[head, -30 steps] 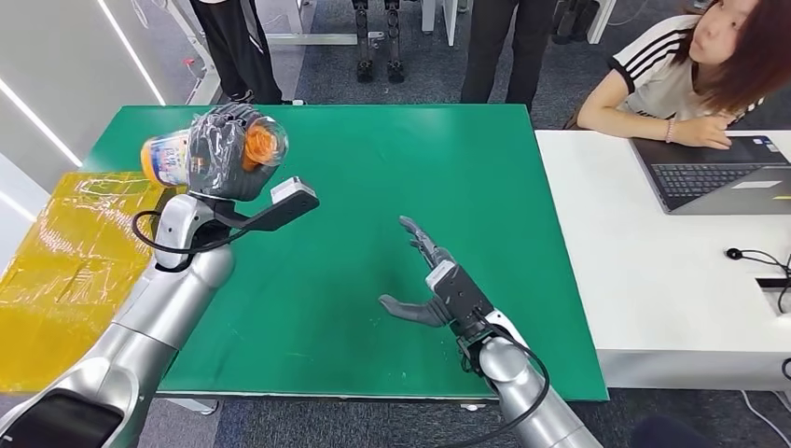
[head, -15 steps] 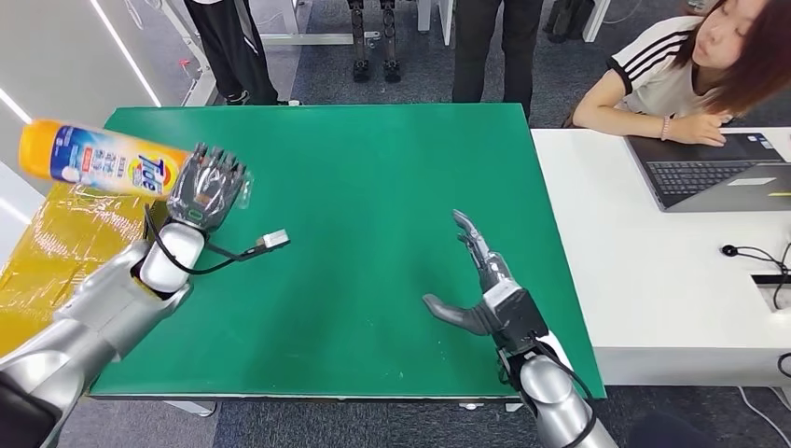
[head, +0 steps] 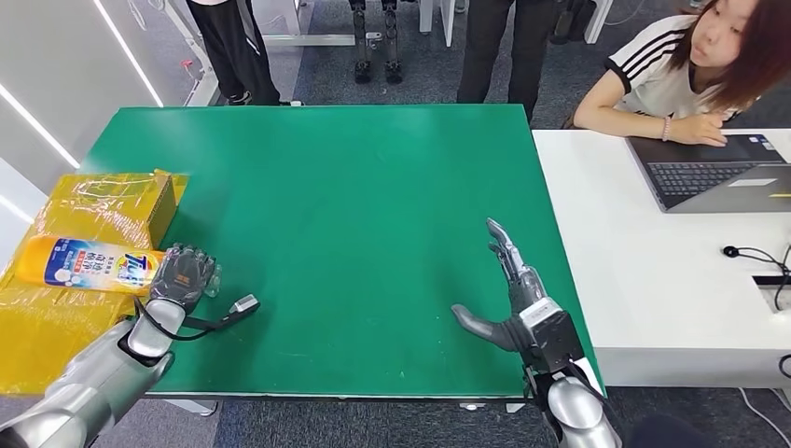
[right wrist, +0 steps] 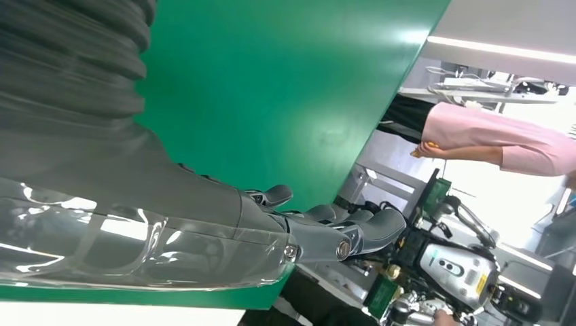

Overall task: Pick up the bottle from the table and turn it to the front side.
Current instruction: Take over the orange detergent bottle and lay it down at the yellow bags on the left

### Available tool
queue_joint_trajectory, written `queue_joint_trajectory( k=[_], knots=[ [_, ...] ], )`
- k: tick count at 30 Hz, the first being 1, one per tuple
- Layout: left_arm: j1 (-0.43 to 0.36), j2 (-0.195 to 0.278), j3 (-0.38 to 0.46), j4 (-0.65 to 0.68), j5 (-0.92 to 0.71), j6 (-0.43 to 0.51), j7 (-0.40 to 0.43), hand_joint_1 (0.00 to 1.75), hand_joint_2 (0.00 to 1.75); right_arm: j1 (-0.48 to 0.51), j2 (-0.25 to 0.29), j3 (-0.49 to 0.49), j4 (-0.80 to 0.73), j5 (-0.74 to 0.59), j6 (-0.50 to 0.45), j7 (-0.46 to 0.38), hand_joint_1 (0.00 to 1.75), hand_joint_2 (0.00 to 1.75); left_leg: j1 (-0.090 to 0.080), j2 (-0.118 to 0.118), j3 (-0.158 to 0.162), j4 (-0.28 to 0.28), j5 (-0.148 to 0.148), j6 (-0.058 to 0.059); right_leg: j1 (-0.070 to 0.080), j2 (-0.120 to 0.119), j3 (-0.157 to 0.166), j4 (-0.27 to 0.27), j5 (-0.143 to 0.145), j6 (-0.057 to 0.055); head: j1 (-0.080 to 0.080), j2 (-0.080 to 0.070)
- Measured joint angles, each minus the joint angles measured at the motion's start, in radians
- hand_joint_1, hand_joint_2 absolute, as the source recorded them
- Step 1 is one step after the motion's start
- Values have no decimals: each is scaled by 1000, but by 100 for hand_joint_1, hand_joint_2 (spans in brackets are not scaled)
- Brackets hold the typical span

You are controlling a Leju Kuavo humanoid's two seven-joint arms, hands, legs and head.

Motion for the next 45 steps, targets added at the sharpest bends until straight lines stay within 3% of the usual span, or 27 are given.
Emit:
queue_joint_trajectory(
  k=[11,15,19,23,26,29,34,45],
  knots=[
    [19,-12,80,25,-3,4,-23,175,175,1,0,-7,-19,4,12,3,0,175,0,0,3,0,0,-1,0,-1,2,2,0,-1,0,0],
    [23,-14,89,26,-11,24,-25,0,175,1,0,-7,-22,5,15,3,0,175,0,0,4,0,1,-1,0,-1,3,2,0,-1,0,0],
    [33,-25,126,26,-7,91,-76,0,175,-2,0,-7,-30,7,20,3,0,175,0,-1,4,0,1,-1,0,-1,3,2,0,-1,0,0],
    [49,-58,228,14,157,139,-298,0,175,-5,0,-6,-38,10,20,9,0,175,0,-4,4,0,1,-1,0,-5,3,1,0,0,0,0],
    [67,-100,330,-19,396,75,-503,0,175,-4,0,-6,-50,7,13,14,0,175,-1,-7,3,0,1,-1,0,-8,4,1,-1,0,0,0],
    [89,-136,410,-66,602,-38,-628,0,175,-4,-1,-6,-59,3,12,19,0,175,-1,-6,3,0,1,-1,0,-6,4,1,0,0,0,0],
    [102,-158,468,-122,737,-107,-673,0,175,-4,-6,-6,-61,-7,12,23,0,175,-1,-5,3,1,1,0,0,-6,4,1,0,0,0,0],
    [105,-178,510,-159,849,-109,-719,0,175,10,-20,-6,-60,-21,12,21,0,175,0,-5,3,0,1,-1,0,-6,3,1,-1,0,0,0]
  ],
)
